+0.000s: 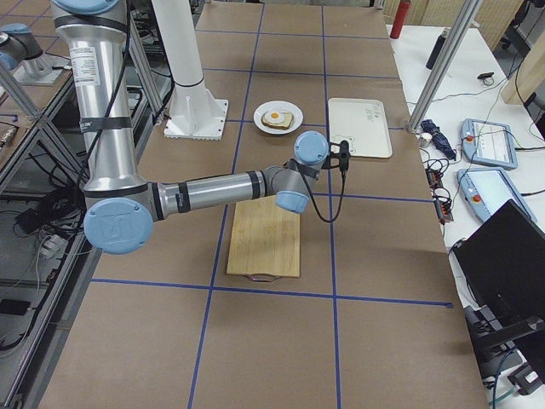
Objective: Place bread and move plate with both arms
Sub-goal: 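Lift the bread slice with the right gripper and carry it toward the plate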
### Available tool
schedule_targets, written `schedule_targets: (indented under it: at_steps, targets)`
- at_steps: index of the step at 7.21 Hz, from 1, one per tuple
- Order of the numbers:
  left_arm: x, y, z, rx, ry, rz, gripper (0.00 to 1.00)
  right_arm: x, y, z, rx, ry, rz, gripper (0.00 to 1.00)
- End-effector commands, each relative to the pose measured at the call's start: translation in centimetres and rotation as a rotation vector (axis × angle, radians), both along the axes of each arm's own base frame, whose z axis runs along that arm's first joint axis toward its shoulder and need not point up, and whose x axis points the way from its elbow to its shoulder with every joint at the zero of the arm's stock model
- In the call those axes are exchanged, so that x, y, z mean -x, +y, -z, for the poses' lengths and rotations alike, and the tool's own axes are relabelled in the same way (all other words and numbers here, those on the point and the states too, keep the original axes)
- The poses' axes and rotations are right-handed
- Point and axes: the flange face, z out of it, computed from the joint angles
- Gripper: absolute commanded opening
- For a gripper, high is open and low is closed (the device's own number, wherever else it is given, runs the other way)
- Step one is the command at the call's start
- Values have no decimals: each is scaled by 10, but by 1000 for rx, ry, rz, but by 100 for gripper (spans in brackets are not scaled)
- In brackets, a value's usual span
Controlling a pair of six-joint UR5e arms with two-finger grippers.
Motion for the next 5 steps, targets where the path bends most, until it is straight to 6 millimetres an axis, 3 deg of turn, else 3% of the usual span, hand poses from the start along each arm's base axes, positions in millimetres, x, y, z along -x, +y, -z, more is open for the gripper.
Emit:
schedule_targets:
  at_steps: [1,3,5]
  targets:
    - [0,0,0,4,1,1,99,76,0,74,13,-65,-41,0]
    - [0,0,-1,6,2,0,99,170,50,142,41,-170,-132,0]
    - [0,0,-1,9,0,1,99,253,101,162,33,-206,-185,0]
